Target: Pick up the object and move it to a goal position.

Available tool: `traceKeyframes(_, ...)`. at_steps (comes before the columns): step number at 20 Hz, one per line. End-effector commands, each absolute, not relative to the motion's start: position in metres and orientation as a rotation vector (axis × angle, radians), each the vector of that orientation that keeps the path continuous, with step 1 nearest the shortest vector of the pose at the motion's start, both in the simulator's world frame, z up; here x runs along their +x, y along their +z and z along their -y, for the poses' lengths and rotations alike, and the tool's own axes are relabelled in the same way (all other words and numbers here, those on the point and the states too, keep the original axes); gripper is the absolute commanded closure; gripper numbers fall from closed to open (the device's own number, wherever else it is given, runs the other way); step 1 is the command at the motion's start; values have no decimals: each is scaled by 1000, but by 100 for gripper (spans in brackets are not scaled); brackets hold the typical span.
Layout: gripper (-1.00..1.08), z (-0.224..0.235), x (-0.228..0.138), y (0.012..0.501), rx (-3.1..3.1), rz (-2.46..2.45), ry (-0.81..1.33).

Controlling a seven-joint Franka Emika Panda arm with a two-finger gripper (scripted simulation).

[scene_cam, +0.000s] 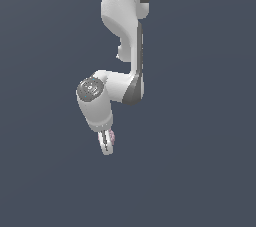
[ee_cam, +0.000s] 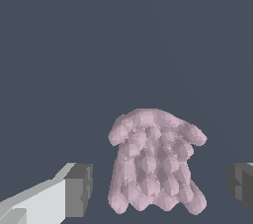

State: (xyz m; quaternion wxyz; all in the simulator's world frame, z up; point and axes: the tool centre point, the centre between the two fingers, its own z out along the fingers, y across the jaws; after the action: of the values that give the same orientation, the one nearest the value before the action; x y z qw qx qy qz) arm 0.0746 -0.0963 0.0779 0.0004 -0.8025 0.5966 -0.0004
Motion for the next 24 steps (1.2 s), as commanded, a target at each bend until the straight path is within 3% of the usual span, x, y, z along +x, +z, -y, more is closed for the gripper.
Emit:
traceKeyframes(1,-92,96,74,63,-2520,-1876,0)
traceKeyframes(9,-92,96,75,51,-2519,-1877,0)
traceKeyframes(10,108,96,75,51,-2519,-1877,0)
traceKeyframes(24,108,98,73,52,-2519,-1877,0)
